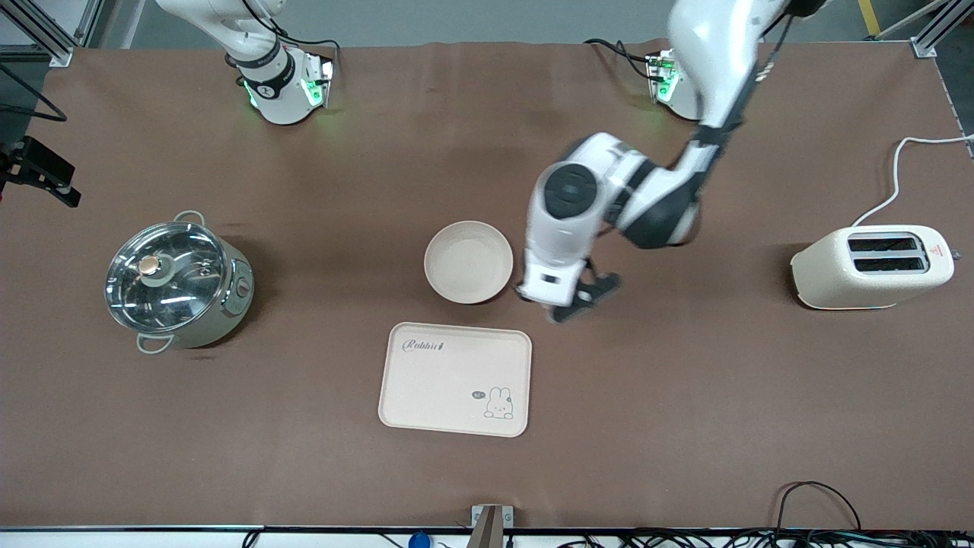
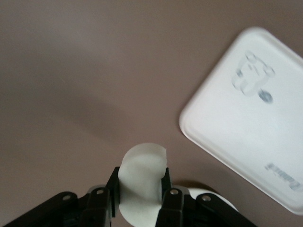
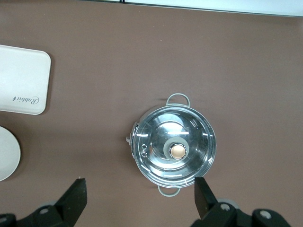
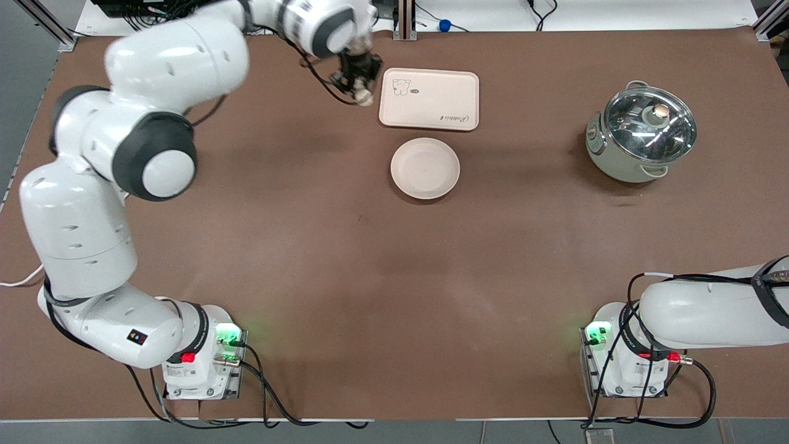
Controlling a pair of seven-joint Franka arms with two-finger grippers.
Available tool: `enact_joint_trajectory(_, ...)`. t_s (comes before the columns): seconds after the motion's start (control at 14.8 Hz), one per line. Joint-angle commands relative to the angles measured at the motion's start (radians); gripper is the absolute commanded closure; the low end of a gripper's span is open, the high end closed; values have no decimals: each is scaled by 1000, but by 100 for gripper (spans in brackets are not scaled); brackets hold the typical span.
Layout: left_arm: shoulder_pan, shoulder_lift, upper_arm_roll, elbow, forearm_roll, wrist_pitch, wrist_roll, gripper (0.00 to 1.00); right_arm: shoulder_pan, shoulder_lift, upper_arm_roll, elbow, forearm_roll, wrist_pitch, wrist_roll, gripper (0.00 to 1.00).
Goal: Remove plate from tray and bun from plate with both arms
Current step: 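Lift the bun off the plate and carry it toward the toaster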
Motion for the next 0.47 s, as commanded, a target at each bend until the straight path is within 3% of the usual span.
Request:
enact_joint_trajectory(0.0, 113, -31, -13, -35, 9, -32, 139, 64, 15, -1, -15, 7, -6, -14, -6, 0)
enact_joint_trajectory(0.14, 179, -22, -13, -40, 9, -92, 243, 64, 18, -1, -13, 7, -6, -13, 2, 0)
enact_joint_trajectory(0.41, 271, 35, -10, -77, 48, -83, 279, 64, 19, -1, -13, 7, -5, -14, -4, 0)
